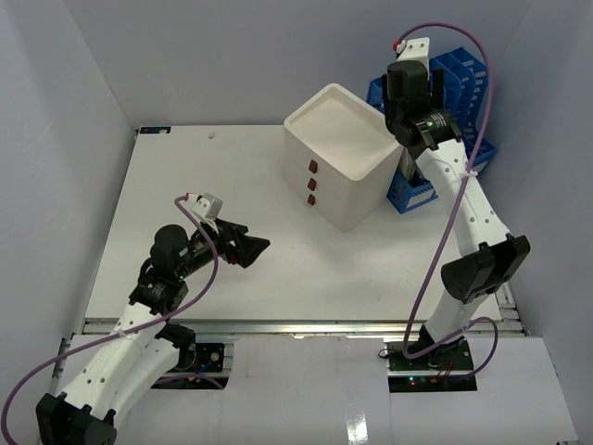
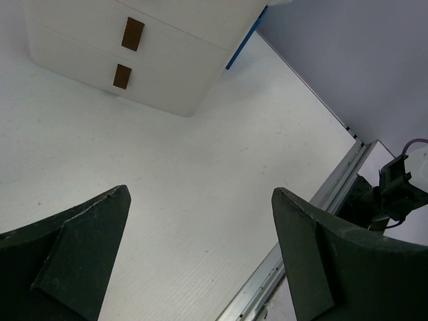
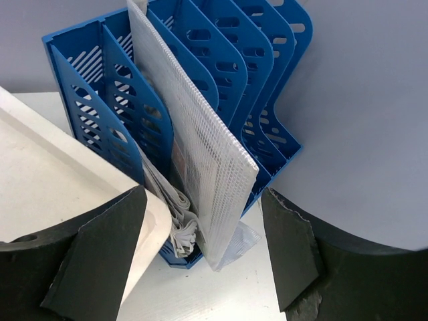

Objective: Organize the desk

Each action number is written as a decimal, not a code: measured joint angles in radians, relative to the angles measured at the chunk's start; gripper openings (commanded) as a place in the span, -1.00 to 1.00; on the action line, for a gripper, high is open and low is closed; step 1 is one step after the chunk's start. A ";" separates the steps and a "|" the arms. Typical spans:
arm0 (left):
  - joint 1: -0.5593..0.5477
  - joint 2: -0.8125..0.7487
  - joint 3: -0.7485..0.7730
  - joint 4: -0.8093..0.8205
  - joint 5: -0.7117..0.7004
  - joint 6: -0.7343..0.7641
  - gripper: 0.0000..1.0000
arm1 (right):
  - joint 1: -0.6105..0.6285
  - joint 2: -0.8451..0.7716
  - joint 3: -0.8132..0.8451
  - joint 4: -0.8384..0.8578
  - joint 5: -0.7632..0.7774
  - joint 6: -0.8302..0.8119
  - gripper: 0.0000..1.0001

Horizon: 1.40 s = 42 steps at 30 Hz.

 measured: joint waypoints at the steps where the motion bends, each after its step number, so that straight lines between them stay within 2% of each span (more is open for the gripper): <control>1: 0.000 0.000 0.000 0.000 0.001 0.000 0.96 | -0.002 0.005 0.000 0.002 0.006 0.000 0.51; 14: 0.000 0.018 0.000 0.002 0.018 -0.001 0.96 | -0.031 0.055 0.030 0.017 0.012 -0.006 0.43; 20: 0.000 0.054 -0.008 0.054 0.060 -0.029 0.96 | -0.030 0.055 0.031 0.017 -0.017 -0.011 0.39; 26: 0.000 0.122 -0.008 0.076 0.099 -0.049 0.96 | -0.030 0.055 0.037 0.017 -0.029 -0.008 0.04; 33: 0.000 0.095 -0.008 0.076 0.107 -0.049 0.96 | -0.035 0.055 0.049 0.016 -0.033 -0.004 -0.33; 39: 0.000 0.093 -0.011 0.075 0.113 -0.049 0.96 | -0.052 0.057 0.084 0.016 -0.051 0.002 -0.85; 42: 0.000 0.092 -0.013 0.075 0.113 -0.049 0.96 | -0.064 0.063 0.103 0.015 -0.072 0.003 -0.85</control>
